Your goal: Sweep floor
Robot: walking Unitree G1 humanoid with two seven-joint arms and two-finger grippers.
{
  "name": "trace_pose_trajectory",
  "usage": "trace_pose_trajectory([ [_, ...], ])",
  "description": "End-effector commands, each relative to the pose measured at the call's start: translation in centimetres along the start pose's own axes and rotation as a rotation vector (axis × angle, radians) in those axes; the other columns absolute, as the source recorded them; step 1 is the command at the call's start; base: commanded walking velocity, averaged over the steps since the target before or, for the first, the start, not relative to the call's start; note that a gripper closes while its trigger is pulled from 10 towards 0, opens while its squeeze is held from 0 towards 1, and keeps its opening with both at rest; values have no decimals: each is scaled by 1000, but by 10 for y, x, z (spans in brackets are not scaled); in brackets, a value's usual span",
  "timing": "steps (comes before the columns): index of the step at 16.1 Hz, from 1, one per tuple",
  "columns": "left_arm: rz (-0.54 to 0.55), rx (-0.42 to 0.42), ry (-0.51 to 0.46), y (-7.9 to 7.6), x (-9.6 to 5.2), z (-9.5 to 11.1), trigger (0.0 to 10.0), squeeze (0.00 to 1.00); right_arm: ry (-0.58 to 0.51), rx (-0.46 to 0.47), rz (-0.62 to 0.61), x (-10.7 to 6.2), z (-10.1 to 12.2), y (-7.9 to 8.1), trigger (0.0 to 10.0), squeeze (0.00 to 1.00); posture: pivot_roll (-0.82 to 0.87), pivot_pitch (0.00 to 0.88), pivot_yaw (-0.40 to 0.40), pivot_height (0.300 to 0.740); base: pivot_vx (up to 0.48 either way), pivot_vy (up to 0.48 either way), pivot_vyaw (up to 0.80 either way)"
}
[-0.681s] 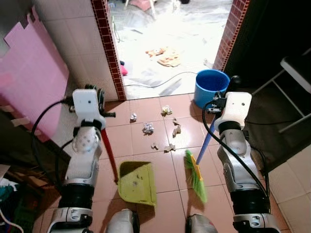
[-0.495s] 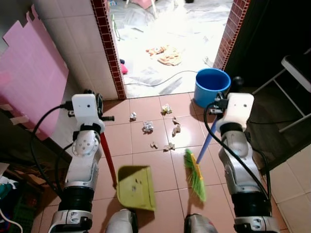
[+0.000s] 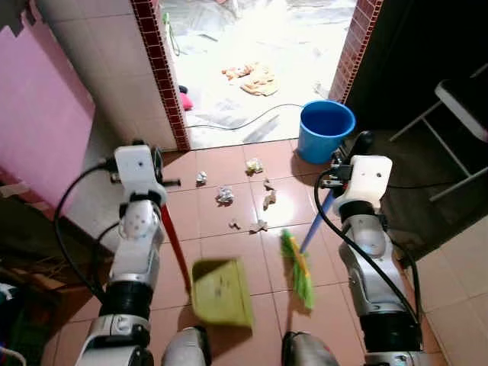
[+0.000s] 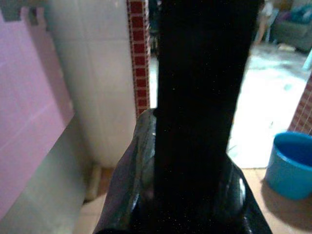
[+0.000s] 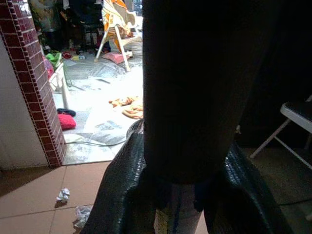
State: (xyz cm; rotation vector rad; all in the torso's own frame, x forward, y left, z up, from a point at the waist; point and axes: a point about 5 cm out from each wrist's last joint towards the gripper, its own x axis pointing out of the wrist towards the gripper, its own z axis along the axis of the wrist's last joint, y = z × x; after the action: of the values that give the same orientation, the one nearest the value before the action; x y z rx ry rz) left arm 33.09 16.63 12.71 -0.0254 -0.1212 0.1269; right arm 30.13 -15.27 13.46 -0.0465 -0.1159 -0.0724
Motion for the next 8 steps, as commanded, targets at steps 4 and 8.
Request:
trace_pose_trajectory([
  [4, -4, -2, -98, 1, 8, 19, 10000, 0, -27, 4, 5, 1, 5, -3, 10000, 0, -56, 115, 46, 740, 316, 0, -400],
  [8, 3, -18, -130, 1, 9, 29, 10000, 0, -34, 2, 20, 3, 6, 0, 10000, 0, -53, 113, 42, 740, 385, 219, 0],
])
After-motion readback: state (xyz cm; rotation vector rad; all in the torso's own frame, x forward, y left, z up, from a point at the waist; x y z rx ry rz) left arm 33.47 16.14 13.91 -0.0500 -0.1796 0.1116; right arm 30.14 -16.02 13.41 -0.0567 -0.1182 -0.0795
